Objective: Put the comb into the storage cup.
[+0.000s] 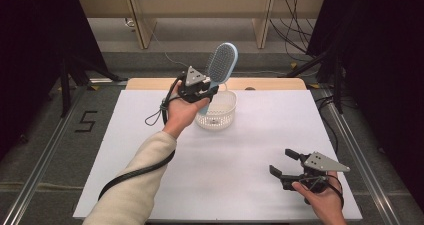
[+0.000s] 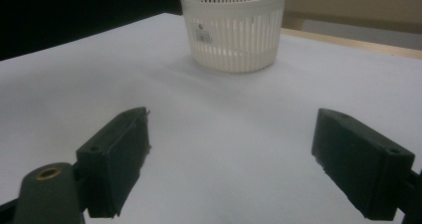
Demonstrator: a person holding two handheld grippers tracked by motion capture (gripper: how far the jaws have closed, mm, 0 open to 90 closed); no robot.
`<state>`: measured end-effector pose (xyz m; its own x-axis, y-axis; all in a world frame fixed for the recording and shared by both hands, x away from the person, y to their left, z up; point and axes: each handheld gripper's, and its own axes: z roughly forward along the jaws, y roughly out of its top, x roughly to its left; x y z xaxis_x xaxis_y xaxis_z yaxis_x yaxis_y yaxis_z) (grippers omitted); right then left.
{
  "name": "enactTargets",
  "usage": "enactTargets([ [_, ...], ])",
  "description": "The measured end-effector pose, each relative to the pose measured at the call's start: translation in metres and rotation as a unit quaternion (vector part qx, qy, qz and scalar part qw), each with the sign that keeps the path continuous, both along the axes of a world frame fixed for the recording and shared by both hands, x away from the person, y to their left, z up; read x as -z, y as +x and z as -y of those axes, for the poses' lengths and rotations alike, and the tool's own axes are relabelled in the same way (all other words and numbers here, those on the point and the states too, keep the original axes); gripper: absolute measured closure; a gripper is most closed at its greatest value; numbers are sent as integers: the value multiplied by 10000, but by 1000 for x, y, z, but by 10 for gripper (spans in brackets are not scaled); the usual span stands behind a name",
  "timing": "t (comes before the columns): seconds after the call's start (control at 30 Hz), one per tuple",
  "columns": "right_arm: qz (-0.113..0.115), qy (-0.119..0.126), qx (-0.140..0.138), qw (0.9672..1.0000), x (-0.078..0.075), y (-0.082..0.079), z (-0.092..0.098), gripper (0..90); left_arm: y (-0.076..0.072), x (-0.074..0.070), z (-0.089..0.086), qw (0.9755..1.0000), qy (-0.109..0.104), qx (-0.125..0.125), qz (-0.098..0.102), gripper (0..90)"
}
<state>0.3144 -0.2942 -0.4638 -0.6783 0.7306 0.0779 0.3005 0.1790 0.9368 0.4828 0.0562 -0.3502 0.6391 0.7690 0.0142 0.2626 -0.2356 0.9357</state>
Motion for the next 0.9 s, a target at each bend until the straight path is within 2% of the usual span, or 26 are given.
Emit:
enactTargets([
  [0.9,18,19,0,10000,0,0,0,158,8,1,3,10000,19,-50,-45,698],
])
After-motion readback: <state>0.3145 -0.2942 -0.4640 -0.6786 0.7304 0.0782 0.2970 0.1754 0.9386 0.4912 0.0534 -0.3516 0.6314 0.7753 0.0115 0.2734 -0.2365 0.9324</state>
